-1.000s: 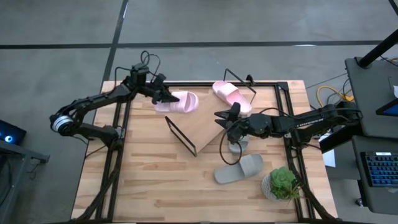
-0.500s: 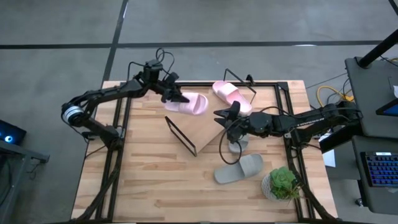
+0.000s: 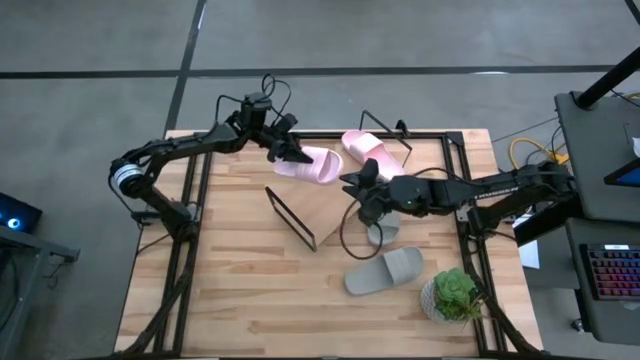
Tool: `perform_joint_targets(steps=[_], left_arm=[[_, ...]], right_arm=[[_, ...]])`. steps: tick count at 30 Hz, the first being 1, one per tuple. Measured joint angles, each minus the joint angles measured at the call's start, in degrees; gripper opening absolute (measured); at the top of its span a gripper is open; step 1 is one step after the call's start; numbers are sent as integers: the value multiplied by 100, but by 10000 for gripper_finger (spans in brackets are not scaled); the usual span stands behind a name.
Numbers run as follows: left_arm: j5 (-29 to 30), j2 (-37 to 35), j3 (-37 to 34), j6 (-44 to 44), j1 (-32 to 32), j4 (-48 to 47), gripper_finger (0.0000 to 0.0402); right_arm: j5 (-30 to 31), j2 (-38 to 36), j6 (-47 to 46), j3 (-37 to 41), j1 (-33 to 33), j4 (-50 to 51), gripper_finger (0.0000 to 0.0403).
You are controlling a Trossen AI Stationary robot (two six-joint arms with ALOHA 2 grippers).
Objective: Pick and place slides into the shelf
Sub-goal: Put the pink slide on the shelf
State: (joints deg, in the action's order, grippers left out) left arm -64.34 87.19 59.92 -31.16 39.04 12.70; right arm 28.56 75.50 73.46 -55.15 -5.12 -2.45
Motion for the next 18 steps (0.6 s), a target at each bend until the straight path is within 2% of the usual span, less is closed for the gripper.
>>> perform_joint_targets(steps=[9,18], left_arm=[[8,5,-11,24,-20,11,0],[-5,-90,-26,177,-54,-9,0]], right_arm=[[153,479,-63,-1143,203,1535,201],[164,1103,-454,-1882,507,1910,201]])
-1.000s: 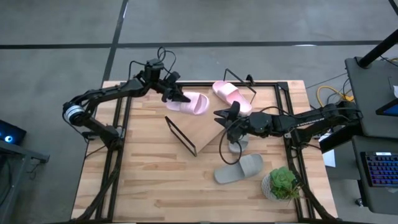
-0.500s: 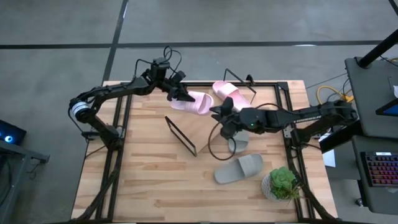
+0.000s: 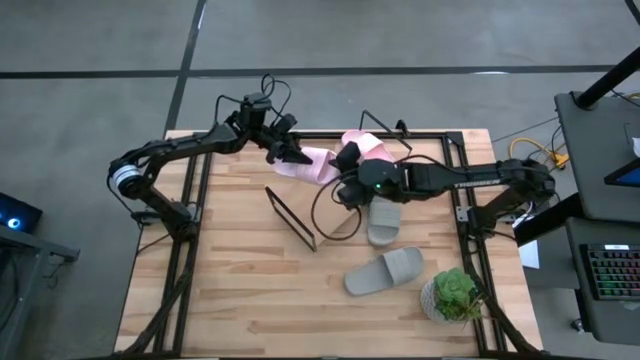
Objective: Pick and place slides into the shelf
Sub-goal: Put the pink slide on the shelf
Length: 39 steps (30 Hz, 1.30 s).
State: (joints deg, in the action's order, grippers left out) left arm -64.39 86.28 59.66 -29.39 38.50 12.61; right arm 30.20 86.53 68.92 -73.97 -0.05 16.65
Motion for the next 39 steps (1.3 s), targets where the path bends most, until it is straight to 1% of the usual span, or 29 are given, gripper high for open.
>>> perform_joint_targets(steps=[4,8,12,18,22,23,27,32,34,36,39], left_arm=[[0,-26,2,8,0,-1,0],[1,-29,1,23,-4,10,0],[3,-29,0,28,-1,38,0],[-6,-33,0,24,0,93,0],[-8,-35,-4,52,2,458,2],[-8,-35,-4,183,2,585,7],[2,-35,-4,1020,0,929,44],[20,-67,-3,1820,7,1384,118],[-123,-118,-4,2171,14,1653,149],[-246,-233,-4,2476,17,1732,175],[-280,-470,-6,2874,45,1738,203]], right_arm=[[-5,78,-5,-68,-2,70,196],[-13,78,24,-68,-2,119,175],[-17,71,-97,-68,-2,125,129],[-59,79,-249,-60,-4,188,31],[-59,77,-485,-57,-4,130,26],[-59,73,-564,-57,-4,117,26],[-38,28,-903,-57,-2,118,26],[-20,-157,-1393,-57,-4,260,26],[-35,-280,-1601,-57,-4,332,26],[-73,-412,-1824,-33,-7,360,26],[-76,-622,-2125,21,-15,474,26]])
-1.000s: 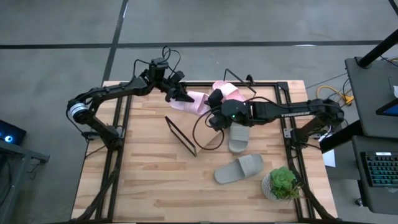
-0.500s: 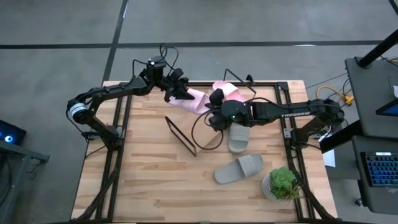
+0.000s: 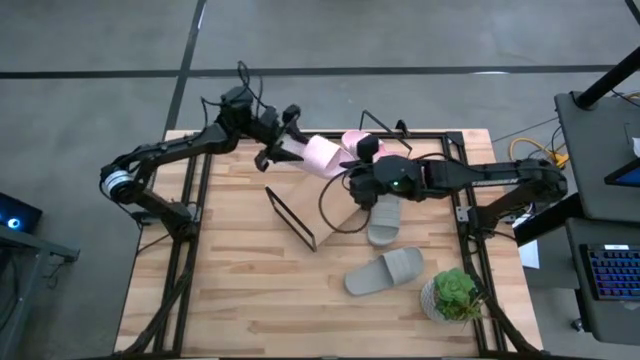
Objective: Pick and place slides into the shelf
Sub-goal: Put the pink slide on the shelf
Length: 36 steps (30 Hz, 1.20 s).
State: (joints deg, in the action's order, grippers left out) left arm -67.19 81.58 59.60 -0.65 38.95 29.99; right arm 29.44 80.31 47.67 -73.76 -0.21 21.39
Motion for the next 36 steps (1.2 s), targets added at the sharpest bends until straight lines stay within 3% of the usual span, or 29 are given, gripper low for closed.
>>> perform_joint_targets(steps=[6,14,24,28,36], left_arm=[[-117,-574,-64,268,184,40,218],[91,-1638,-633,1850,396,-28,218],[2140,-2223,-1711,3644,141,-95,218],[2689,-2105,-1764,4098,-24,-206,218],[4236,-1890,-1464,5236,-517,-1389,219]], right_arm=[[126,-274,-654,168,28,361,24],[43,-737,-1627,498,-17,225,24],[-330,-1128,-1957,678,-22,-54,24],[-287,-1106,-1979,678,-31,-77,24],[-227,-1079,-2034,687,11,-63,24]])
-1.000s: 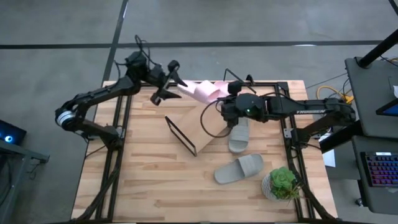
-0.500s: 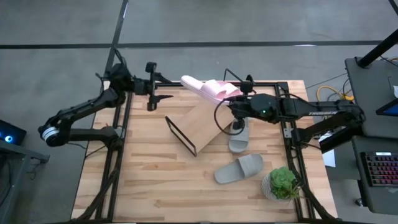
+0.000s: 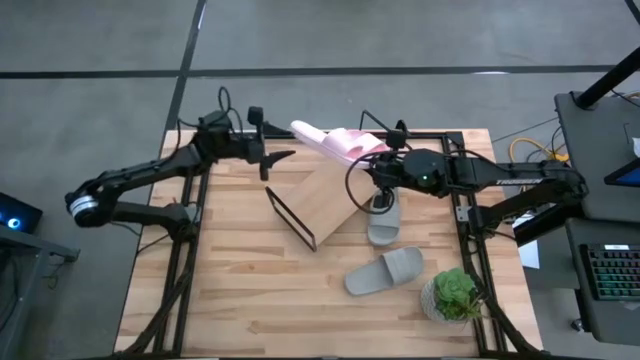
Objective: Pick and place slides into the shelf
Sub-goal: Put the pink slide on the shelf
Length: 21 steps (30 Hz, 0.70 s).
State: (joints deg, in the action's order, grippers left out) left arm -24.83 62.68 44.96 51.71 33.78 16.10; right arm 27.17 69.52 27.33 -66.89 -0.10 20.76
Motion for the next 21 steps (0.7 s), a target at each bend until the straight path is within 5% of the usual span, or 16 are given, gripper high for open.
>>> perform_joint_targets(steps=[4,21], left_arm=[[603,-2,107,175,-151,-51,219],[1146,756,660,274,-339,-558,219]], right_arm=[[-14,-1,-35,0,66,21,24],[-346,2,-17,16,62,310,24]])
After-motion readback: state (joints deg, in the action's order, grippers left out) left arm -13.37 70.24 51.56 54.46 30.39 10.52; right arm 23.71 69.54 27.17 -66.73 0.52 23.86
